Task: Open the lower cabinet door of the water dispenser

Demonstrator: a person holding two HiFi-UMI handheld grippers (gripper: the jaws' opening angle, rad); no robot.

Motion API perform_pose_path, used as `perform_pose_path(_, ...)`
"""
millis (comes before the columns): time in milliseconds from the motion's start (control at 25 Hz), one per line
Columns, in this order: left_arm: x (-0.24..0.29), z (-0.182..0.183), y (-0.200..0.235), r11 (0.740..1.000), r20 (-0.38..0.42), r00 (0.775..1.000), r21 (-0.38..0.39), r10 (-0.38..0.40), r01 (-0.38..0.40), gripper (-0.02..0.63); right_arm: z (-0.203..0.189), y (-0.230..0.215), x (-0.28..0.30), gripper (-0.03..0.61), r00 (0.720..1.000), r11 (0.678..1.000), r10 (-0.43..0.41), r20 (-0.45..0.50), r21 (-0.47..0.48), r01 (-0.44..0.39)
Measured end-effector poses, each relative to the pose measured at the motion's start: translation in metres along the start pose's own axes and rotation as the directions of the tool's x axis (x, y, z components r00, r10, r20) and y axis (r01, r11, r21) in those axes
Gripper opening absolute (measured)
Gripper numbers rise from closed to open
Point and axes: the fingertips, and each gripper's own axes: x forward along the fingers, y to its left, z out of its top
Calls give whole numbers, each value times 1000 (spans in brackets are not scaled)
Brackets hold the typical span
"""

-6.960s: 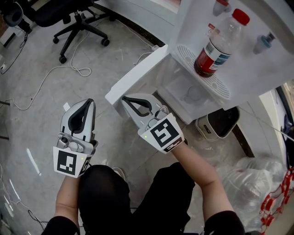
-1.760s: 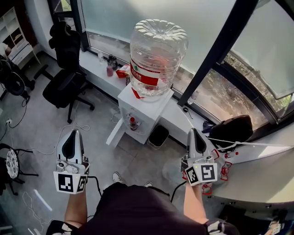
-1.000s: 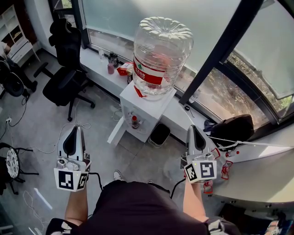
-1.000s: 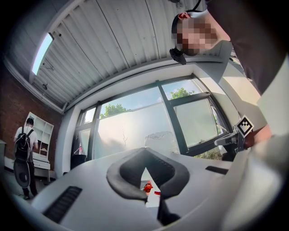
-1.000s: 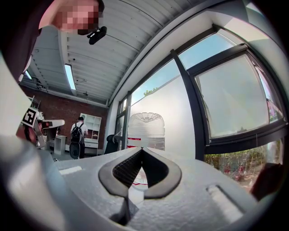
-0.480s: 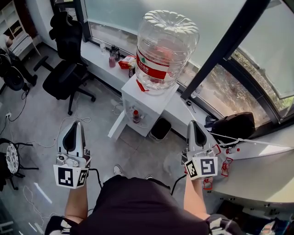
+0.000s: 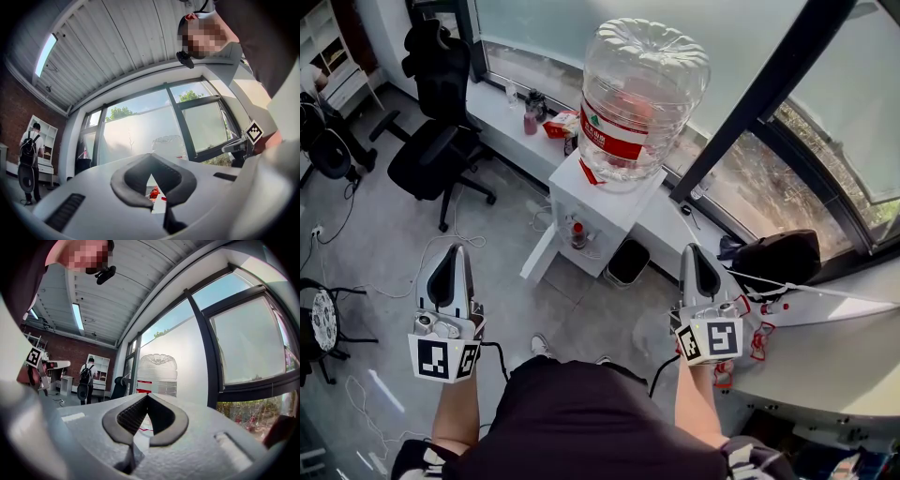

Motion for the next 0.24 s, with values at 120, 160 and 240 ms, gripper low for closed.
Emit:
perform_pose_path(120,-1,-1,0,1000,0,1000,-1,2,-2,8,-1,1,0,5,1000,1000,2,0,-1,-2)
perform_pose_path(160,-1,-1,0,1000,-1,1000,0,2,-2,6,-1,1,0,5,1000,1000,2,0,-1,-2)
perform_pose_path(240,-2,-1,-1,1000,-3,1000,0,2,-2,8,-1,1,0,5,1000,1000,3,0,-1,-3)
